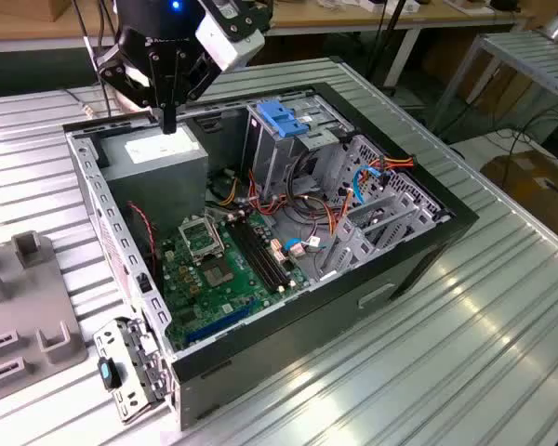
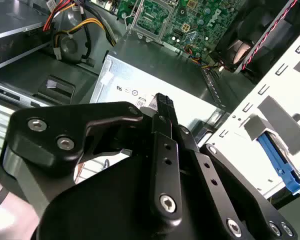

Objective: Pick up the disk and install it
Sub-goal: 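Reach for the disk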

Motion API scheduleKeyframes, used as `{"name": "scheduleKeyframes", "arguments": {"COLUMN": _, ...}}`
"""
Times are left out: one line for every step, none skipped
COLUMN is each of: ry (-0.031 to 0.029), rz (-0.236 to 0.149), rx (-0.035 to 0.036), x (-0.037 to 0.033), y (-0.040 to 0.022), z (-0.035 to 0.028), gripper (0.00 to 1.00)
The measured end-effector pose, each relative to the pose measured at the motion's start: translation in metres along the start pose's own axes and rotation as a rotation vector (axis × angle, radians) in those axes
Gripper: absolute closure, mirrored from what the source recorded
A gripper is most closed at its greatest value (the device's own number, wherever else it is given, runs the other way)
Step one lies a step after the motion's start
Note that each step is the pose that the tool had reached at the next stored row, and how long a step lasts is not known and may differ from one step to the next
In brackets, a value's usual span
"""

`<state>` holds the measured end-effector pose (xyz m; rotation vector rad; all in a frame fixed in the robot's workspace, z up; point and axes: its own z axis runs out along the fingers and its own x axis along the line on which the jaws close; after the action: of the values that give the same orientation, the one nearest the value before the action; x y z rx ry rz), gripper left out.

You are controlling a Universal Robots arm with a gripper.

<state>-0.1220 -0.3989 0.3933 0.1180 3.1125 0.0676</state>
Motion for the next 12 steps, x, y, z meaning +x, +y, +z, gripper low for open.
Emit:
{"name": "scheduleKeyframes", "arguments": {"ry": 0.0, "rz": 0.0, "rx": 0.0, "x": 0.0, "y": 0.0, "z": 0.0, "gripper": 0.89}}
{"name": "scheduleKeyframes", "arguments": {"ry": 0.0, "rz": 0.0, "rx": 0.0, "x": 0.0, "y": 0.0, "z": 0.0, "gripper": 0.89}}
{"name": "scheduleKeyframes", "arguments": {"ry": 0.0, "rz": 0.0, "rx": 0.0, "x": 0.0, "y": 0.0, "z": 0.0, "gripper": 0.89}}
{"name": "scheduleKeyframes", "arguments": {"ry": 0.0, "rz": 0.0, "rx": 0.0, "x": 0.0, "y": 0.0, "z": 0.0, "gripper": 0.89}}
{"name": "scheduleKeyframes", "arguments": {"ry": 0.0, "rz": 0.0, "rx": 0.0, "x": 0.0, "y": 0.0, "z": 0.0, "gripper": 0.89}}
{"name": "scheduleKeyframes", "arguments": {"ry": -0.0001, "rz": 0.0, "rx": 0.0, "x": 0.0, "y": 0.0, "z": 0.0, "gripper": 0.89}}
{"name": "scheduleKeyframes", "arguments": {"ry": 0.0, "rz": 0.0, "rx": 0.0, "x": 0.0, "y": 0.0, "z": 0.0, "gripper": 0.89}}
{"name": "scheduleKeyframes", "arguments": {"ry": 0.0, "rz": 0.0, "rx": -0.0001, "x": 0.0, "y": 0.0, "z": 0.0, "gripper": 0.89}}
{"name": "scheduleKeyframes", "arguments": {"ry": 0.0, "rz": 0.0, "rx": -0.0001, "x": 0.0, "y": 0.0, "z": 0.0, "gripper": 0.89}}
{"name": "scheduleKeyframes", "arguments": {"ry": 0.0, "rz": 0.0, "rx": 0.0, "x": 0.0, "y": 0.0, "z": 0.0, "gripper": 0.89}}
{"name": "scheduleKeyframes", "arguments": {"ry": -0.0001, "rz": 0.0, "rx": 0.0, "x": 0.0002, "y": 0.0, "z": 0.0, "gripper": 0.89}}
{"name": "scheduleKeyframes", "arguments": {"ry": 0.0, "rz": 0.0, "rx": 0.0, "x": 0.0005, "y": 0.0, "z": 0.0, "gripper": 0.89}}
